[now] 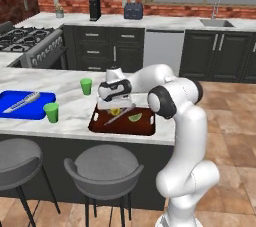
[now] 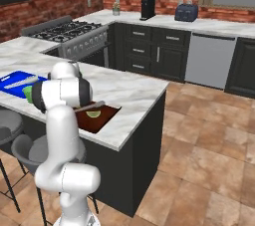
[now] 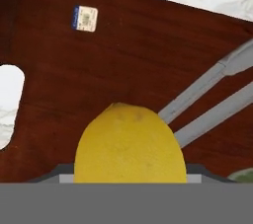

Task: Gather the lemon wedge and lemon from the fridge and place them on a tray on the dining counter. Then gather the fishs from the fridge and place them on the other tray.

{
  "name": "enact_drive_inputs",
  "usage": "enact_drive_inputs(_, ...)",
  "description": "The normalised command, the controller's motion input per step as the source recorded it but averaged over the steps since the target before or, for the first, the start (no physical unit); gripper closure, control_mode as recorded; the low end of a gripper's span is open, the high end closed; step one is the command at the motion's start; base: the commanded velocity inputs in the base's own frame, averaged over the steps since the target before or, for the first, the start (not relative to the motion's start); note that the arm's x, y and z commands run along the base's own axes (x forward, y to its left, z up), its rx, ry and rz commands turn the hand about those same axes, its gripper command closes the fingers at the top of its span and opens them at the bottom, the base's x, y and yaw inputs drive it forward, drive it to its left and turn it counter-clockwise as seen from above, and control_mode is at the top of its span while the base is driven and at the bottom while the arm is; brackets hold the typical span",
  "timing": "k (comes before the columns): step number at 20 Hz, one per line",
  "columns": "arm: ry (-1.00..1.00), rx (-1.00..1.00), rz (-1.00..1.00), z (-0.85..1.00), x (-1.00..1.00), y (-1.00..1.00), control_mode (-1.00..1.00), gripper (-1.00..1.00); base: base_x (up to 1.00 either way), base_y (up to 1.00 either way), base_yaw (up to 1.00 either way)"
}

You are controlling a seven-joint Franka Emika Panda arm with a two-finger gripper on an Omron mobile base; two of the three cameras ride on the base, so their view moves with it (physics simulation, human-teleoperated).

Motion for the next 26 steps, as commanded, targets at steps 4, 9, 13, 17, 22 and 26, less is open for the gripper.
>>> enact_drive_inputs(4,0.00,0.00,-0.04,-0.18,-0.06,0.04,-1.00,-1.00,0.00,0.00,0.00)
enact_drive_inputs(9,0.00,0.00,-0.06,-0.03,-0.27,0.00,-1.00,-1.00,0.00,0.00,0.00)
enact_drive_inputs(13,-0.01,0.00,-0.06,0.13,-0.31,0.00,-1.00,-1.00,0.00,0.00,0.00)
enact_drive_inputs(17,-0.04,0.00,-0.02,0.38,-0.21,0.00,-1.00,-1.00,0.00,0.00,0.00)
enact_drive_inputs(22,-0.06,0.00,-0.04,0.51,-0.29,-0.08,-1.00,-1.00,0.00,0.00,0.00)
enact_drive_inputs(26,-0.12,0.00,-0.05,0.46,-0.51,-0.14,-1.00,-1.00,0.00,0.00,0.00)
